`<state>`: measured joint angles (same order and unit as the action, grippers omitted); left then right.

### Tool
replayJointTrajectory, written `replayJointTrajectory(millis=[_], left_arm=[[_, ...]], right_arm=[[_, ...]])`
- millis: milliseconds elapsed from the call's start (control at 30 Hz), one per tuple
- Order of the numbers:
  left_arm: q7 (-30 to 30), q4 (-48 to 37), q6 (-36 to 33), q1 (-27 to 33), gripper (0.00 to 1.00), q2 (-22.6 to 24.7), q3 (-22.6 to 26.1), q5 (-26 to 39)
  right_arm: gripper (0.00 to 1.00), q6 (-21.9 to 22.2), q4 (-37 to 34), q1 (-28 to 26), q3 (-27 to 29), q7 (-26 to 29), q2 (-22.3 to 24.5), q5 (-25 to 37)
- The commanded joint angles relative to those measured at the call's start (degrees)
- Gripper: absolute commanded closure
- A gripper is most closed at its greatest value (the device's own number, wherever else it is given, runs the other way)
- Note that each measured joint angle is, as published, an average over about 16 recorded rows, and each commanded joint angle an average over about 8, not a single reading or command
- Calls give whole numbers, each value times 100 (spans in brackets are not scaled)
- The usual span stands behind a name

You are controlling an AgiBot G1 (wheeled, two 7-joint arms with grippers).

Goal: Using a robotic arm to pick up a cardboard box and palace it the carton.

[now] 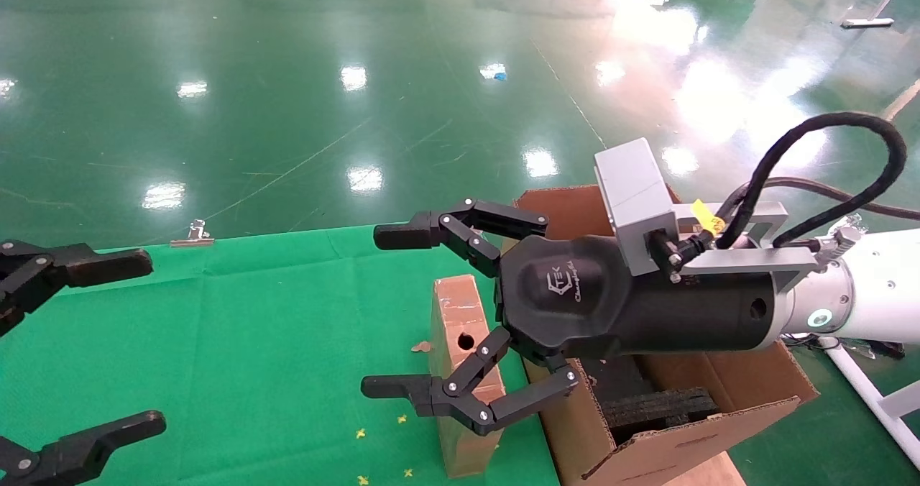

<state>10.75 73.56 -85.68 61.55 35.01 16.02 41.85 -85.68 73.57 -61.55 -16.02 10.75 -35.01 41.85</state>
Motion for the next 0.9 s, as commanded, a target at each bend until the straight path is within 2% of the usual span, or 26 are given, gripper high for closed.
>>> replayJointTrajectory(millis=[33, 567, 733, 900], left_arm=[[0, 0, 0, 0, 0, 0, 0, 0], [-2, -3, -1, 2, 0, 0, 2, -1], [-3, -5, -1, 3, 0, 0, 4, -2], [-5, -6, -1, 4, 0, -1, 7, -3]], right_arm=[[0, 0, 0, 0, 0, 0, 0, 0], [0, -12, 88, -45, -92, 29, -13, 170], [0, 19, 276, -339, -444, 220, -105, 905], [0, -30, 380, -1050, -1124, 743, -492, 2204]])
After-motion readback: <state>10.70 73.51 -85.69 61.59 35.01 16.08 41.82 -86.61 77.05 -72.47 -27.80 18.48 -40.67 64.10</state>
